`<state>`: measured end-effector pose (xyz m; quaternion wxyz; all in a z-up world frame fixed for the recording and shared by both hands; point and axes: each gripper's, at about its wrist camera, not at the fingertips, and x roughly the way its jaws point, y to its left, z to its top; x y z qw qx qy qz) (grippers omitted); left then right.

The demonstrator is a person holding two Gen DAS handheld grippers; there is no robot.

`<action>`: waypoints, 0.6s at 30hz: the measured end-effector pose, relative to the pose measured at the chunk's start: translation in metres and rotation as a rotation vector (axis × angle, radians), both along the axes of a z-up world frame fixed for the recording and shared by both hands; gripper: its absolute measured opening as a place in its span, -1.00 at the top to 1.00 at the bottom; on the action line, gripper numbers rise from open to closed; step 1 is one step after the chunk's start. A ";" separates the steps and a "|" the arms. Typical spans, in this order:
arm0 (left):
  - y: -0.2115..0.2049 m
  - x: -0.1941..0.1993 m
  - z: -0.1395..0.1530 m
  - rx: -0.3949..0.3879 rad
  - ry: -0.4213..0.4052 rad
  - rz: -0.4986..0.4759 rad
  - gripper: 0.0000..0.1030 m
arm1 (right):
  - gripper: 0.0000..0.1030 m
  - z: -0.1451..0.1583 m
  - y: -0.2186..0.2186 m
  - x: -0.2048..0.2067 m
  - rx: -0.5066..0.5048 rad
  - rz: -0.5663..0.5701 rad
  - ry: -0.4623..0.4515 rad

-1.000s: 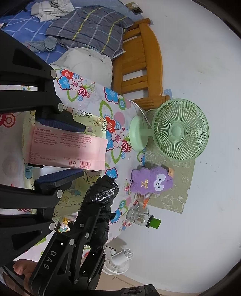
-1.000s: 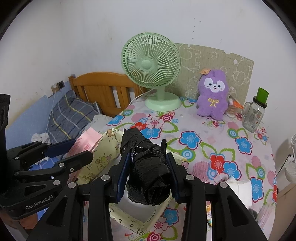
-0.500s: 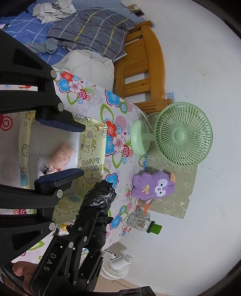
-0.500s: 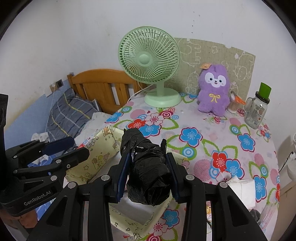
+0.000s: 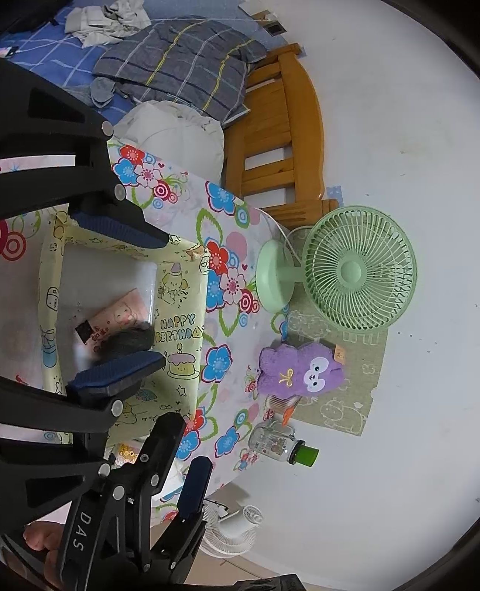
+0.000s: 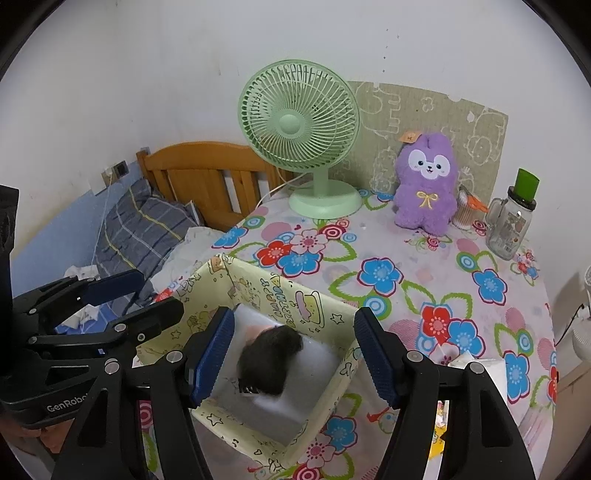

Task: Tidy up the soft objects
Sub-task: 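Lower both items into the box and open both tools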

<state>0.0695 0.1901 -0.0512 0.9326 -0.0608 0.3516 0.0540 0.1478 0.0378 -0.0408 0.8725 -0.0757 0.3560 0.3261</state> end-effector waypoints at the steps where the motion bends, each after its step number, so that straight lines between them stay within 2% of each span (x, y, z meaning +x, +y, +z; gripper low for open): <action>1: -0.001 -0.001 0.001 0.002 -0.002 0.001 -0.23 | -0.37 0.001 -0.001 -0.001 0.002 -0.002 -0.001; 11: -0.015 -0.009 0.011 0.017 -0.022 -0.006 -0.33 | -0.37 0.009 -0.019 -0.007 0.019 -0.021 -0.017; 18: -0.029 -0.012 0.019 0.036 -0.035 -0.016 -0.48 | -0.37 0.015 -0.038 -0.013 0.034 -0.044 -0.029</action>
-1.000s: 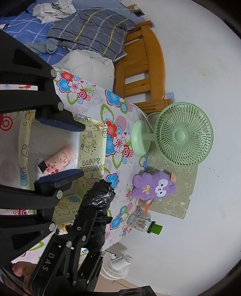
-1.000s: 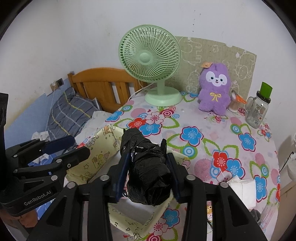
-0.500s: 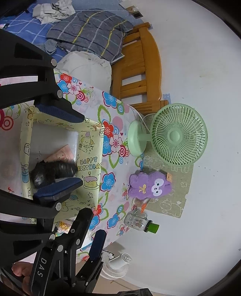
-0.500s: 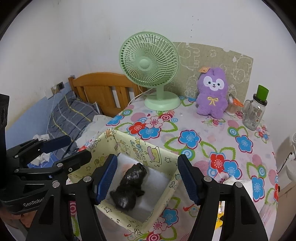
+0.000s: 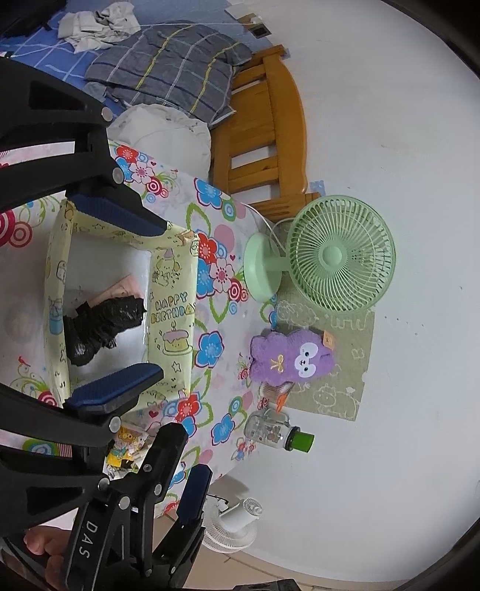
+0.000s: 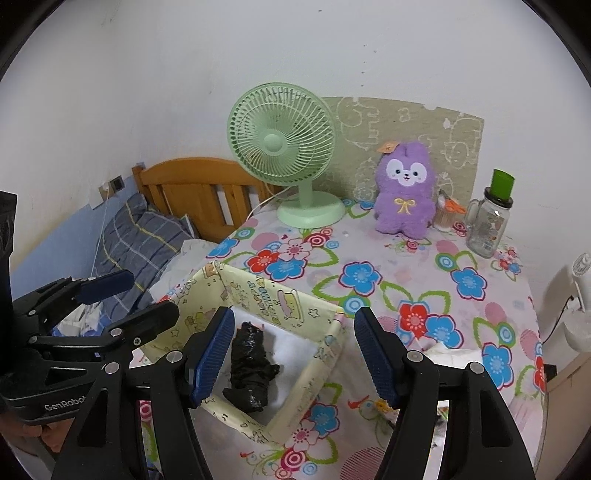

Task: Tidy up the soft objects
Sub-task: 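Lower both items into the box and open both tools, then move both tools back toward the remaining cloth items on the table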

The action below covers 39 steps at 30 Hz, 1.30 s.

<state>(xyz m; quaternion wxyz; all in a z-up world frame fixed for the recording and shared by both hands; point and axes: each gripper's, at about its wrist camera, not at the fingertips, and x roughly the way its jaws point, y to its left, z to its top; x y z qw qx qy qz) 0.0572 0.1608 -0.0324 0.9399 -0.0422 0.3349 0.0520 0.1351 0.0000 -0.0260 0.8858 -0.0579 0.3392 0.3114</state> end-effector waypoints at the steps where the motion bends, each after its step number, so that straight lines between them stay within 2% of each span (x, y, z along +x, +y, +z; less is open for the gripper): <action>1: -0.003 -0.001 0.001 0.003 -0.003 -0.002 -0.49 | -0.37 0.001 -0.004 0.000 0.003 -0.006 -0.001; 14: -0.036 -0.007 0.016 0.036 -0.042 -0.031 -0.85 | -0.37 0.009 -0.044 -0.010 0.033 -0.058 -0.019; 27: -0.081 -0.002 0.024 0.063 -0.052 -0.088 -0.93 | -0.39 0.015 -0.092 -0.014 0.048 -0.126 -0.031; 39: -0.105 0.005 0.023 0.062 -0.042 -0.128 -0.98 | -0.49 0.014 -0.123 -0.012 0.042 -0.185 -0.030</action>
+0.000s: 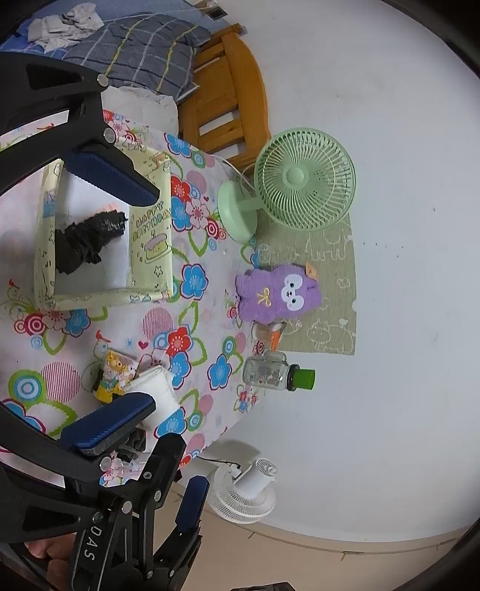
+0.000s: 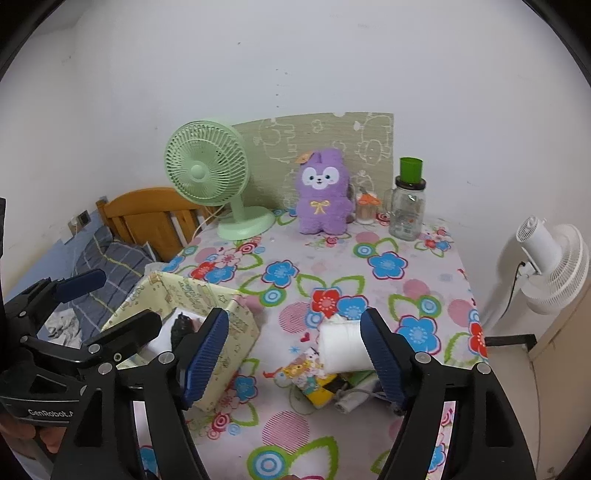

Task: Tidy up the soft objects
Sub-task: 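Move both tools back toward the remaining cloth items on the table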

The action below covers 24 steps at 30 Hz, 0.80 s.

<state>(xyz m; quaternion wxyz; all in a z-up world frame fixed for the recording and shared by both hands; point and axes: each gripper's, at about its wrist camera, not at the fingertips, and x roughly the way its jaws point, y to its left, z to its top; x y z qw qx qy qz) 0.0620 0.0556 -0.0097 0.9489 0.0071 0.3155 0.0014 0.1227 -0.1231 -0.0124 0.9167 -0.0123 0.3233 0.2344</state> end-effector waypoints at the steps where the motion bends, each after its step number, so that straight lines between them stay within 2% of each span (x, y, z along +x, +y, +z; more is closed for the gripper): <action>1: -0.002 0.001 0.000 0.001 0.001 -0.005 -0.98 | -0.49 -0.001 -0.002 0.000 0.000 -0.004 0.002; 24: -0.066 0.029 -0.021 0.011 0.061 -0.116 -0.98 | -0.50 -0.026 -0.066 0.011 -0.015 -0.123 0.062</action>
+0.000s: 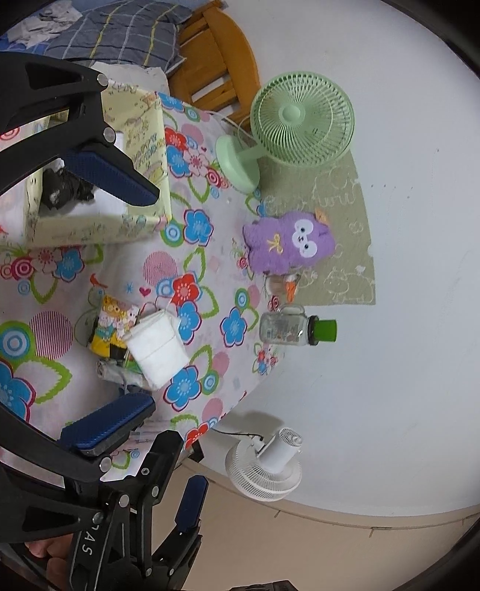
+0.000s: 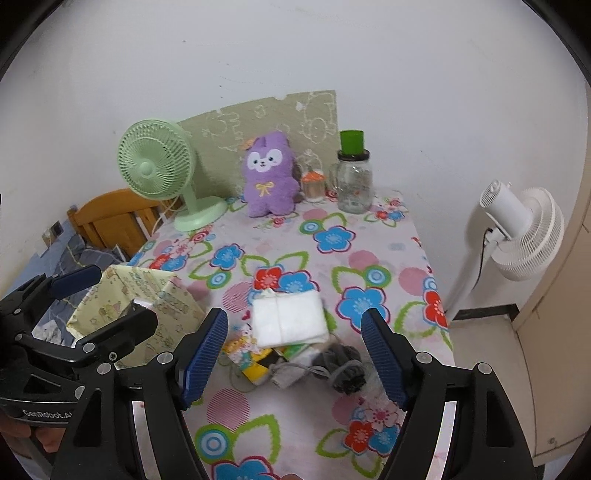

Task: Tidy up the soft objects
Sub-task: 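Move both tools back toward the remaining cloth items on the table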

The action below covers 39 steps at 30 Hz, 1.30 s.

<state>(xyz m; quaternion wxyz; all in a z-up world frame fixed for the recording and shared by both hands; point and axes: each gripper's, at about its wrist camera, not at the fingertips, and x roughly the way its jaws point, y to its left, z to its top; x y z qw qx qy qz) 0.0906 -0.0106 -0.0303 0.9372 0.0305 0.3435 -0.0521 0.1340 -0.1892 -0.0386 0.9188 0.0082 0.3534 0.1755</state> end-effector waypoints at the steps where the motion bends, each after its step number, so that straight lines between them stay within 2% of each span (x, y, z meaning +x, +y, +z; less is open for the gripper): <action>1: -0.002 0.002 -0.002 0.001 0.004 -0.004 -0.98 | -0.50 -0.003 -0.003 0.001 -0.001 -0.006 0.006; 13: -0.028 0.026 -0.038 -0.003 0.082 -0.067 -0.98 | -0.50 -0.042 -0.028 0.017 -0.001 -0.074 0.089; 24: -0.043 0.042 -0.075 -0.025 0.189 -0.116 -0.98 | -0.50 -0.080 -0.042 0.027 -0.011 -0.108 0.172; 39: -0.065 0.059 -0.117 -0.042 0.307 -0.170 -0.98 | -0.50 -0.120 -0.061 0.043 -0.033 -0.111 0.258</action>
